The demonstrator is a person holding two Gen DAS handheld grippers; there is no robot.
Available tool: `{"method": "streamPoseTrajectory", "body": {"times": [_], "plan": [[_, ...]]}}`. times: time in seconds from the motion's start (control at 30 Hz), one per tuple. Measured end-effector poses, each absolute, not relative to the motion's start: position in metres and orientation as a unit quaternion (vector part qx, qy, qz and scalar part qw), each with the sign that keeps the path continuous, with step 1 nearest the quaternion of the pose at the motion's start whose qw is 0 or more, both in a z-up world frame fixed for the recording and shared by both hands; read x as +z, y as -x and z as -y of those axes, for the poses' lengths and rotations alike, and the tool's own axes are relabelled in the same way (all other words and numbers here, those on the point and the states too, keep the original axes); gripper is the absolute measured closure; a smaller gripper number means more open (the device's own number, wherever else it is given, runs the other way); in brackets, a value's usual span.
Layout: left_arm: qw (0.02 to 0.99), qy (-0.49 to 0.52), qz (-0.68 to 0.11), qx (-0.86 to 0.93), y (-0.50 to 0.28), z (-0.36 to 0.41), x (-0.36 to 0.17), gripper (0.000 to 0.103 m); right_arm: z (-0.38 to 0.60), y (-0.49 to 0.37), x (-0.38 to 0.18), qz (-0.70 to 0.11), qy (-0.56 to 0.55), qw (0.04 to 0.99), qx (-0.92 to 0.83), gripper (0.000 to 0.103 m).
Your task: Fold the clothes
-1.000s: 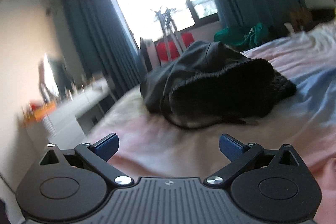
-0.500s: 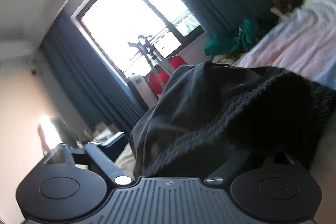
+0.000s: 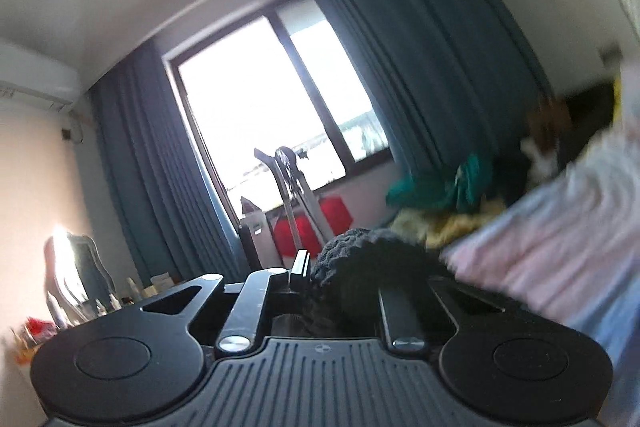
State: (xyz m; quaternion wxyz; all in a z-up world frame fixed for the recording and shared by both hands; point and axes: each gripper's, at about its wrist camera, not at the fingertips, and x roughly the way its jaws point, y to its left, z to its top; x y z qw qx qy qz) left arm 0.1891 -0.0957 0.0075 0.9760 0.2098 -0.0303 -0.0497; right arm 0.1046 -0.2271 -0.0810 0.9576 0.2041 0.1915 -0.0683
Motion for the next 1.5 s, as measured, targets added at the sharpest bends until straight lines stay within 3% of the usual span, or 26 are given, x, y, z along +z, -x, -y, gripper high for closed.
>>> {"method": "streamPoseTrajectory", "body": {"times": [0.2,0.67,0.83,0.9,1.0,1.2,1.23,1.27,1.33,1.37,1.4,1.5], "plan": [[0.99,-0.121,0.019,-0.068,-0.126,0.03,0.045,0.09,0.2,-0.099,-0.076,-0.196,-0.137,0.97,-0.039,0.008],[0.974,0.084,-0.21,0.002,-0.092,-0.195,0.004,0.091,0.12,-0.1,-0.083,-0.264,-0.013,0.964,0.032,0.008],[0.95,0.119,-0.287,0.019,-0.126,-0.246,-0.008,0.089,0.11,-0.106,-0.084,-0.247,-0.001,0.969,0.0,0.008],[0.944,0.109,-0.311,0.017,-0.14,-0.259,-0.014,0.082,0.112,-0.109,-0.081,-0.222,-0.002,0.975,-0.025,0.008],[0.939,0.109,-0.325,0.019,-0.143,-0.267,-0.023,0.063,0.112,-0.115,-0.073,-0.175,-0.008,0.984,-0.041,0.008],[0.942,0.066,-0.33,0.003,-0.109,-0.243,-0.03,0.056,0.106,-0.137,-0.082,-0.207,-0.031,0.978,0.001,0.009],[0.944,0.05,-0.326,0.002,-0.104,-0.237,-0.027,0.055,0.103,-0.139,-0.083,-0.214,-0.026,0.977,0.009,0.018],[0.946,0.031,-0.322,0.0,-0.099,-0.232,-0.025,0.054,0.1,-0.14,-0.084,-0.218,-0.021,0.976,0.014,0.034],[0.95,-0.013,-0.312,0.003,-0.089,-0.22,-0.02,0.037,0.097,-0.142,-0.086,-0.227,-0.014,0.974,0.007,0.041],[0.951,-0.044,-0.307,0.021,-0.083,-0.212,-0.017,0.031,0.097,-0.142,-0.087,-0.231,-0.012,0.973,0.001,0.058],[0.95,-0.079,-0.299,0.043,-0.077,-0.204,-0.015,0.019,0.098,-0.141,-0.087,-0.234,-0.015,0.972,-0.002,0.067],[0.949,-0.141,-0.277,0.053,-0.058,-0.184,-0.012,0.017,0.107,-0.135,-0.085,-0.237,-0.039,0.971,-0.003,0.081]]}}
